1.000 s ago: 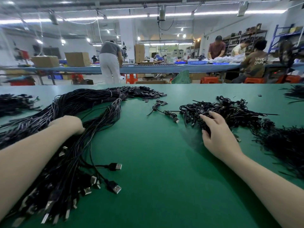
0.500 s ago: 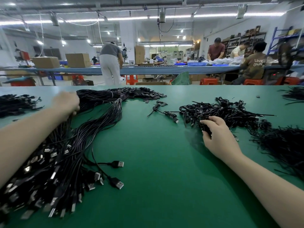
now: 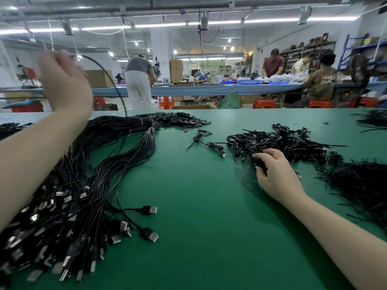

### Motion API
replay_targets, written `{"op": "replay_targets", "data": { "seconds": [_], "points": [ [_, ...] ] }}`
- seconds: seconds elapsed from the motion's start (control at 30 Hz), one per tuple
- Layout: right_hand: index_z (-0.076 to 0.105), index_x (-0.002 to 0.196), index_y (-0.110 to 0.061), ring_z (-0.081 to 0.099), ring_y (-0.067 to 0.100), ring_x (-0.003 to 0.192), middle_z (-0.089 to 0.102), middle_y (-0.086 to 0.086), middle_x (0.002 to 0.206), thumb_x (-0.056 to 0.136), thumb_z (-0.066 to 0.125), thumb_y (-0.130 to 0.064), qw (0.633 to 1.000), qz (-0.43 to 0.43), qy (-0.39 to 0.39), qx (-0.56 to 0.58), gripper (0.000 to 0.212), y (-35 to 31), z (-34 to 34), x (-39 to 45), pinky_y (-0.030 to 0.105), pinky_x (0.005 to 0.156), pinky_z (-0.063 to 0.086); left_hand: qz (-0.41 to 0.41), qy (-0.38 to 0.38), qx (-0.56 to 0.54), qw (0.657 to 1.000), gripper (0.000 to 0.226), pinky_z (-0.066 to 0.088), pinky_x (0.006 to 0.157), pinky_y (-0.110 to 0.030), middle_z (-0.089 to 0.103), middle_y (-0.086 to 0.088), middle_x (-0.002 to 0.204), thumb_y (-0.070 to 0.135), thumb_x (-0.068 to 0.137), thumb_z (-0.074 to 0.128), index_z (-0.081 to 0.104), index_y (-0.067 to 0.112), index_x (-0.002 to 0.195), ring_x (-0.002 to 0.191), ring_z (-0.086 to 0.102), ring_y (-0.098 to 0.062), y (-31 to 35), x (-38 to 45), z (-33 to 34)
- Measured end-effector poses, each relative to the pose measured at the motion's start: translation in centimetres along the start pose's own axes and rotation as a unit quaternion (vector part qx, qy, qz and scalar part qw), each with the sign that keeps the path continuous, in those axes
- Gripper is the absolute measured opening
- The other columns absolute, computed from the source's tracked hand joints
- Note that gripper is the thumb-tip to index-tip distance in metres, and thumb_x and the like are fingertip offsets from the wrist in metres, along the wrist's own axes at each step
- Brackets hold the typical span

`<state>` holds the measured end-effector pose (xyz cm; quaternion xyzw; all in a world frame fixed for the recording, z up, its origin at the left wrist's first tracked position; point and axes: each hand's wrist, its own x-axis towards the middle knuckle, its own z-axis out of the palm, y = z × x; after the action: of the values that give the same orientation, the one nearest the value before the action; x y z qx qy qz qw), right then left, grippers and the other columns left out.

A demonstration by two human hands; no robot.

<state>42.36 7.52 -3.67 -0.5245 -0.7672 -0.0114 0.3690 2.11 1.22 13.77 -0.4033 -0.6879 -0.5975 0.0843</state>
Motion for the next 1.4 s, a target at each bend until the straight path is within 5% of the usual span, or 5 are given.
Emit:
{"op": "replay_targets", "data": {
  "seconds": [0.23, 0.63, 0.9, 1.13, 1.4],
  "points": [
    [0.044, 0.141, -0.017, 0.044, 0.014, 0.128, 0.047, -0.001, 0.14, 0.09, 0.059, -0.041, 0.989, -0.07, 0.015, 0.126, 0.059, -3.8, -2.9, 0.0, 0.036, 0.106, 0.037, 0.196, -0.302, -0.029, 0.933, 0.018, 0.043, 0.045, -0.016, 0.065, 0.01, 0.069, 0.037, 0.097, 0.051, 0.059, 0.027, 0.085, 0.049, 0.052, 0.001, 10.3, -13.2, 2.5],
    [0.067, 0.079, -0.023, 0.038, 0.01, 0.05, 0.04, -0.003, 0.058, 0.093, 0.055, -0.038, 0.948, 0.038, -0.095, 0.301, 0.024, -5.3, -11.6, 3.7, 0.026, 0.05, 0.04, 0.013, -0.548, -0.117, 0.828, 0.014, 0.045, 0.05, -0.017, 0.066, 0.011, 0.067, 0.027, 0.096, 0.055, 0.06, 0.018, 0.105, 0.053, 0.051, -0.002, 8.2, -17.0, 4.8],
    [0.064, 0.078, -0.02, 0.031, 0.012, 0.048, 0.035, -0.005, 0.057, 0.096, 0.052, -0.038, 0.942, 0.162, -0.002, 0.293, 0.027, -2.4, -11.1, 4.9, 0.023, 0.043, 0.032, -0.111, -0.456, -0.235, 0.851, 0.012, 0.053, 0.056, -0.02, 0.07, 0.002, 0.071, 0.015, 0.08, 0.072, 0.073, 0.016, 0.092, 0.058, 0.06, -0.006, 6.6, -13.3, 3.1],
    [0.063, 0.079, -0.012, 0.027, 0.01, 0.044, 0.032, -0.007, 0.054, 0.082, 0.058, -0.042, 0.86, 0.115, -0.329, 0.374, 0.03, -4.2, -10.3, 3.2, 0.019, 0.041, 0.024, -0.326, -0.297, -0.634, 0.635, 0.008, 0.055, 0.06, -0.021, 0.07, 0.001, 0.072, 0.012, 0.078, 0.074, 0.07, 0.008, 0.072, 0.062, 0.066, -0.007, 6.9, -13.0, 3.5],
    [0.061, 0.08, -0.018, 0.022, 0.012, 0.05, 0.025, -0.003, 0.061, 0.09, 0.054, -0.042, 0.775, 0.075, -0.522, 0.347, 0.027, -7.2, -6.7, 0.3, 0.021, 0.047, 0.022, -0.298, -0.368, -0.531, 0.703, 0.031, 0.046, 0.065, -0.02, 0.055, 0.008, 0.07, 0.035, 0.096, 0.05, 0.073, 0.021, 0.079, 0.062, 0.054, -0.005, 6.8, -13.5, 4.0]
  ]
}}
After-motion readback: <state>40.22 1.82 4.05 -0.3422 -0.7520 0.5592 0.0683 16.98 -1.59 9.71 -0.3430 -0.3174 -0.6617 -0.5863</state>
